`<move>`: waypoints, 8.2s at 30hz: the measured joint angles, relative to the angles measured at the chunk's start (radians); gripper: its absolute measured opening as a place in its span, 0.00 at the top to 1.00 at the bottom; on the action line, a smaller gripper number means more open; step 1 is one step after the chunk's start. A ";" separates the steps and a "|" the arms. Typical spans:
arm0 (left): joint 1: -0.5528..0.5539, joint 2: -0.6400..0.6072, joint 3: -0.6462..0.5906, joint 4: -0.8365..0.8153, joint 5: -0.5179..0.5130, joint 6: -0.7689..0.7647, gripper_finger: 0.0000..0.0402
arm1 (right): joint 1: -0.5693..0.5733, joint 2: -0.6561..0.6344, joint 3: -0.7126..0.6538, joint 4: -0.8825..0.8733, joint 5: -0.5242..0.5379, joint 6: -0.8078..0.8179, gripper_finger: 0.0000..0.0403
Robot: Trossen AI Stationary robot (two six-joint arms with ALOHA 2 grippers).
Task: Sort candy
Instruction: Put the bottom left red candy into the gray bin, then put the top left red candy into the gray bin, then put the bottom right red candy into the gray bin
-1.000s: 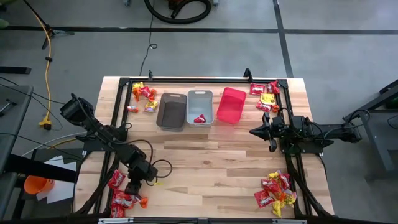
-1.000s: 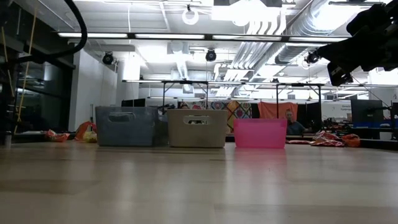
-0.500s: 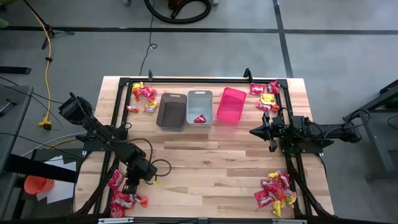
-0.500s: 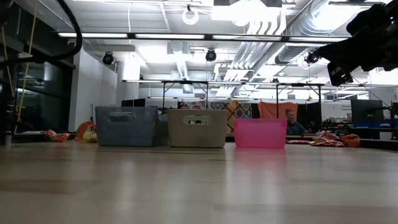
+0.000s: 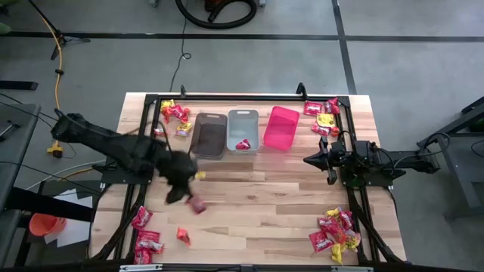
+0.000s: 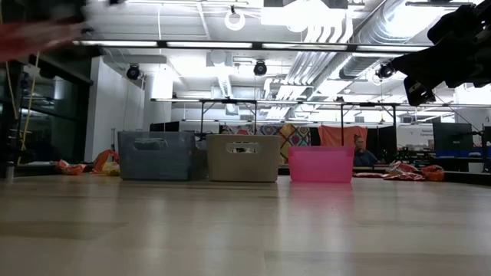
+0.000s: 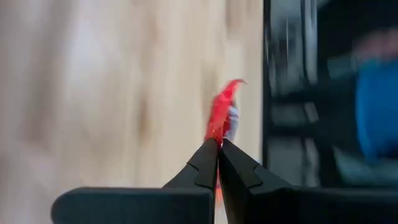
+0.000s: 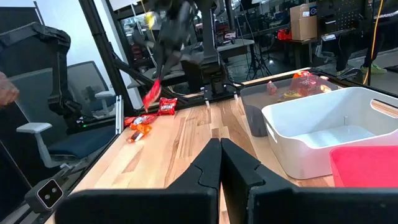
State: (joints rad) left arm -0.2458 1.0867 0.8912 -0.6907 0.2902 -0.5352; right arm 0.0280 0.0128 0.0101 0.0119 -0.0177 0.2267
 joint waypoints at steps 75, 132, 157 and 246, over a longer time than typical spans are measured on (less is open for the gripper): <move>0.452 0.193 0.215 -0.606 -0.676 -0.037 0.49 | 0.000 0.001 0.000 0.000 0.000 0.000 1.00; 1.141 0.242 -0.363 0.488 -0.630 -0.669 0.96 | 0.000 0.001 0.000 0.000 0.000 0.000 1.00; 0.816 -0.401 -0.363 0.431 -0.584 -0.349 1.00 | 0.000 0.001 0.000 0.000 0.000 0.000 1.00; 0.013 0.041 -0.050 0.558 -0.485 -0.189 0.51 | 0.000 0.000 0.000 0.384 0.235 0.661 1.00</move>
State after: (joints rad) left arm -0.2331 1.1275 0.8413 -0.1324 -0.1944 -0.7243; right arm 0.0279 0.0127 0.0101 0.3957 0.2171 0.8876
